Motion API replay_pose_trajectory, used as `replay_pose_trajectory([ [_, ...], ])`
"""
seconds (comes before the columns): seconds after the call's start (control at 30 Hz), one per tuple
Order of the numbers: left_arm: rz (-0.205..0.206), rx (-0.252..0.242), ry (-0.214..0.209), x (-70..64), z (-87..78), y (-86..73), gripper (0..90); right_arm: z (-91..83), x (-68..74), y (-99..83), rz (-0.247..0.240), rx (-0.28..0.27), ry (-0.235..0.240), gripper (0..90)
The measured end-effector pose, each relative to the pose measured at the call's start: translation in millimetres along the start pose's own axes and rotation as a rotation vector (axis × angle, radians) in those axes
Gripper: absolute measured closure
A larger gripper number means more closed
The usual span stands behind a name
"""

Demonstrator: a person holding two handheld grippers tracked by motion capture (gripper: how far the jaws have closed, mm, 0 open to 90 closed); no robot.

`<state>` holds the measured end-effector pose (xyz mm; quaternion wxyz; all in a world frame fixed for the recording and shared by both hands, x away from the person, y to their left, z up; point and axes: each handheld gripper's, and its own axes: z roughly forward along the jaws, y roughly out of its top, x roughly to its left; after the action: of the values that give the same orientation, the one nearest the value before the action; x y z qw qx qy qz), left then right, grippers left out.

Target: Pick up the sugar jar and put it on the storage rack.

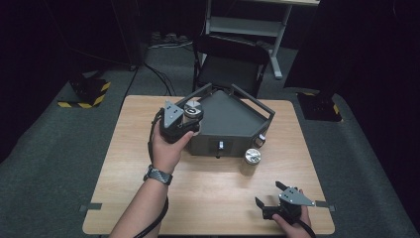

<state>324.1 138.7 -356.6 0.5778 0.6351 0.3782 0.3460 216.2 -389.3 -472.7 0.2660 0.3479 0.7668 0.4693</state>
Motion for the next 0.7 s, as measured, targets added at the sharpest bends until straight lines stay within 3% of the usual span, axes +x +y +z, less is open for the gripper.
replay_pose_trajectory([
  [0.7,-0.001,0.026,0.014,-3.8,54.5,5.0,35.1,-1.8,-2.4,-3.0,0.019,-0.015,0.003,0.4],
])
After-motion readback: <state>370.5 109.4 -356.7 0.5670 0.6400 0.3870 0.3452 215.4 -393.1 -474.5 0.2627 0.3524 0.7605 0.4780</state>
